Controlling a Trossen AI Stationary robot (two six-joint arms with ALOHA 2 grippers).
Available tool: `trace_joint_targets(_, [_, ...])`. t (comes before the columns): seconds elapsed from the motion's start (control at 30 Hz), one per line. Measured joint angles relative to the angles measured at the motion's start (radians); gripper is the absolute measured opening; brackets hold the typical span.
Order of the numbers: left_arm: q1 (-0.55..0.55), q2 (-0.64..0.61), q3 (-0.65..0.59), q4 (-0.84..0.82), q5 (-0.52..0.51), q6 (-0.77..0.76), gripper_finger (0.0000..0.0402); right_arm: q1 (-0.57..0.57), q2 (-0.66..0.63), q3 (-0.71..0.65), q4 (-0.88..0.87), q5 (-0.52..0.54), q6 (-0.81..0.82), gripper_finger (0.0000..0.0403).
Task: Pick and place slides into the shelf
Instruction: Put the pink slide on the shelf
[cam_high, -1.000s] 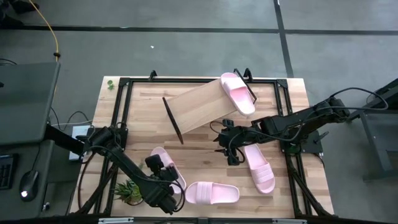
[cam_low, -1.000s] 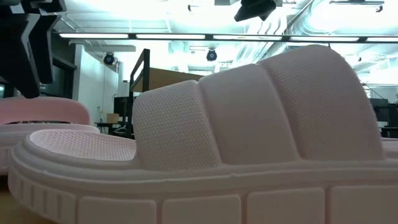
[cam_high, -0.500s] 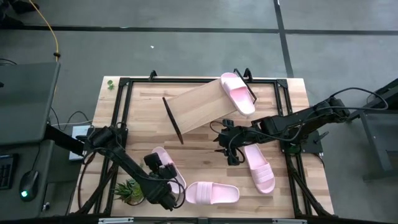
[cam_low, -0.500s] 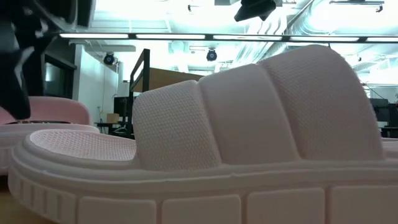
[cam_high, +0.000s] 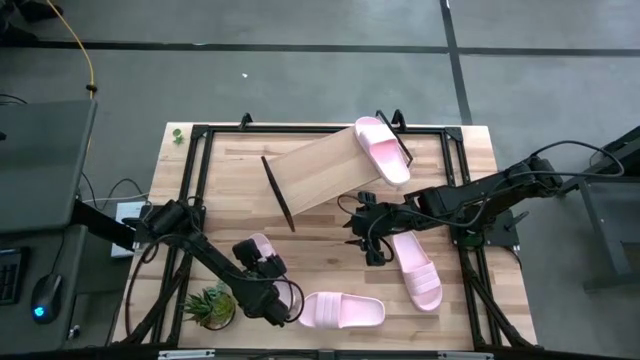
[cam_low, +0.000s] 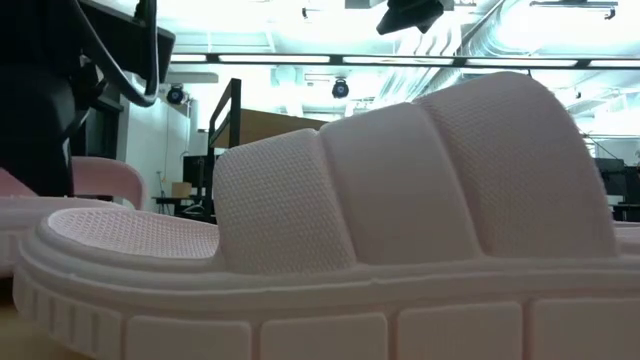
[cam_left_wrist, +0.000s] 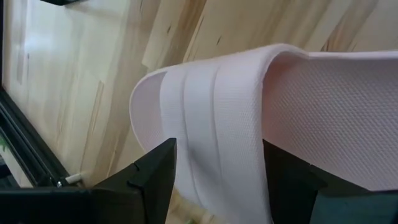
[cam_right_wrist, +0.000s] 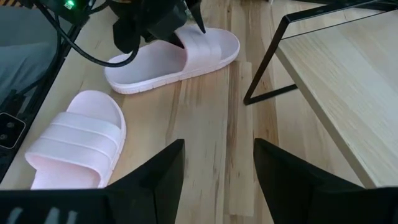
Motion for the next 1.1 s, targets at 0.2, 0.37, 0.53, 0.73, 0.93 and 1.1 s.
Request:
trace_joint_targets(0.2, [0.0,0.0,0.0,0.002,0.0,0.016,0.0165,0.0,0.0,0.0,0.0,0.0,-0.005,0.0183])
trace_joint_targets(0.37, [0.0,0.0,0.0,0.0,0.0,0.018,0.0107,0.0,0.0,0.0,0.0,0.0,-0.005,0.0183])
trace_joint_targets(0.53, [0.0,0.0,0.0,-0.005,0.013,0.027,0.0042,0.0,0.0,0.0,0.0,0.0,-0.008,0.0183])
trace_joint_targets(0.73, [0.0,0.0,0.0,-0.005,0.023,0.034,0.0013,0.0,0.0,0.0,0.0,0.0,-0.008,0.0183])
trace_joint_targets(0.93, [0.0,0.0,0.0,-0.004,0.024,0.034,0.0016,0.0,0.0,0.0,0.0,0.0,-0.008,0.0183])
trace_joint_targets(1.1, [0.0,0.0,0.0,-0.004,0.026,0.033,0.0008,0.0,0.0,0.0,0.0,0.0,-0.015,0.0183])
